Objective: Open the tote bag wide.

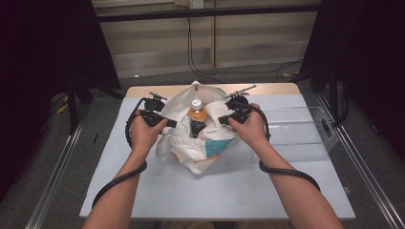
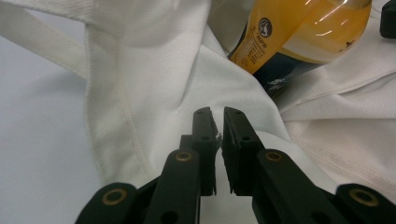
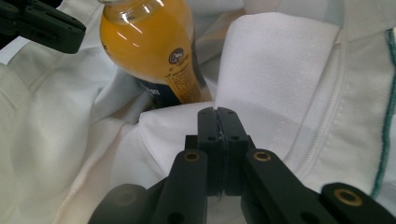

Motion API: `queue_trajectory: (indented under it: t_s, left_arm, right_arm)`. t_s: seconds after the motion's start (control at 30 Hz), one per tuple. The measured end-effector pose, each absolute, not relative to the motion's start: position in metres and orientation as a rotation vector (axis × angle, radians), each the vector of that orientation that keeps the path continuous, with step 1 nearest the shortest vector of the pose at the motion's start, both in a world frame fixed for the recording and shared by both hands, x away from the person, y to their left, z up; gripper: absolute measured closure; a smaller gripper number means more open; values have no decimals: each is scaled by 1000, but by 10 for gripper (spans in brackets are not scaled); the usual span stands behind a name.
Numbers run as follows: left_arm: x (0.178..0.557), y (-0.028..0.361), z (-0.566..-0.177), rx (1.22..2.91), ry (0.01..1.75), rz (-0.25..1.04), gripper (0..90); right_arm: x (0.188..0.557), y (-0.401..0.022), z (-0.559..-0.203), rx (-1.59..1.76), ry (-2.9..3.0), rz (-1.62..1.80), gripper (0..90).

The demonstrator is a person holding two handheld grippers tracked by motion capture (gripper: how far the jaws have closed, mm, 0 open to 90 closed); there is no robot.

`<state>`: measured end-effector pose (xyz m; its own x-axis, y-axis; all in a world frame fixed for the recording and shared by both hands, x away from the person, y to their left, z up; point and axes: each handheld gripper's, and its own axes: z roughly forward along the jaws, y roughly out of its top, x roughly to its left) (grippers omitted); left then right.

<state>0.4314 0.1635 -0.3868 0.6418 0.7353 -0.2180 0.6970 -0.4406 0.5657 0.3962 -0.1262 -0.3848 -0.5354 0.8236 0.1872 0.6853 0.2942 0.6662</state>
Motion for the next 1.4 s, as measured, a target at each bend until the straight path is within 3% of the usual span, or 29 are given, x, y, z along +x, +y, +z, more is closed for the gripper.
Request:
queue_trajectory:
  t_s: [1.4]
  left_arm:
    - [429, 155, -428, 2231, 1130, -16, 855]
  right_arm:
    - [391, -129, -431, 1476, 2425, 1015, 900]
